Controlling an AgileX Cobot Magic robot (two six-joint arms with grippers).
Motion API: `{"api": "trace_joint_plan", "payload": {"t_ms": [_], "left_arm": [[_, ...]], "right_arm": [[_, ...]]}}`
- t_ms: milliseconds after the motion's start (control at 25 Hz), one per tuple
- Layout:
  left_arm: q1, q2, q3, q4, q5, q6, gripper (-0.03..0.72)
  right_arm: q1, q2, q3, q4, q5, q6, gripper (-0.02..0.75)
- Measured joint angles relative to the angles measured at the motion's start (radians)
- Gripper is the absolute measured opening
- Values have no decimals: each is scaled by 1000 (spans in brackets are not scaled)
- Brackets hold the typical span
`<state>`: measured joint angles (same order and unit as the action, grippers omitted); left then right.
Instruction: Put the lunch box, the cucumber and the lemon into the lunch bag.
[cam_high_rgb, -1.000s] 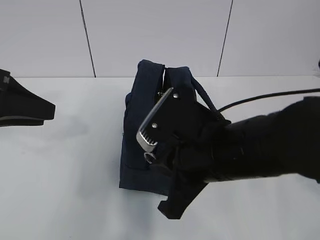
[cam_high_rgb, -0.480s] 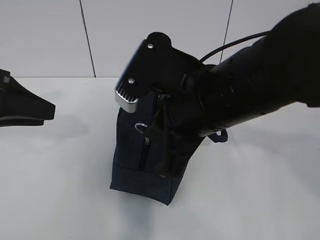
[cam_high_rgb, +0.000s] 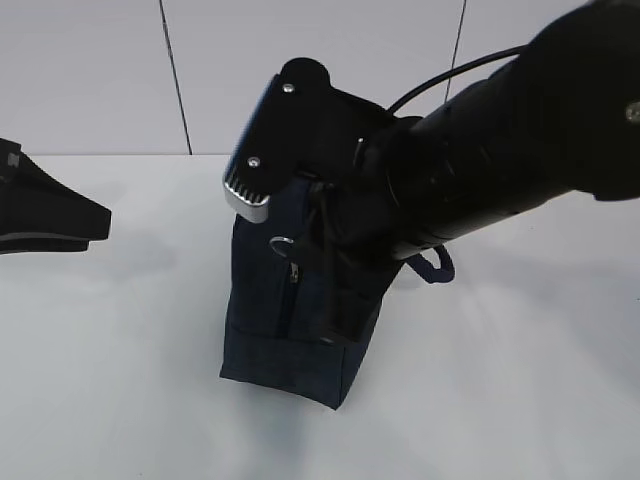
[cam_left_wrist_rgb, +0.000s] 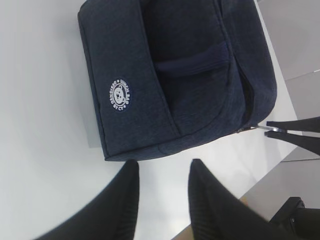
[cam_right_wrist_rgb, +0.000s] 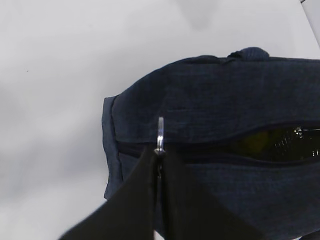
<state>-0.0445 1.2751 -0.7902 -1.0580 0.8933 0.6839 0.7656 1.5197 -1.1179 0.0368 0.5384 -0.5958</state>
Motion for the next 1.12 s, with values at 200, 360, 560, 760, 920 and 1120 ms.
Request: {"api": "trace_joint_plan", "payload": {"t_ms": [200,360,560,760,920,1120], "left_arm": [[0,0,0,0,0,0,242],[0,0,0,0,0,0,242],[0,0,0,-7,0,0,242],[0,0,0,-18,0,0,242],[0,0,0,-25,0,0,242],[0,0,0,-39,0,0,242]], "right_arm": [[0,26,-22,25,34,-21,8],[-5,41,-33,127,66,-117,8],[-12,57,-75,154,119,-168,8],[-43,66,-124,158,171,-180,8],[-66,68,-160,160,223,-195,8],[-93,68,-188,160,251,-209,8]]}}
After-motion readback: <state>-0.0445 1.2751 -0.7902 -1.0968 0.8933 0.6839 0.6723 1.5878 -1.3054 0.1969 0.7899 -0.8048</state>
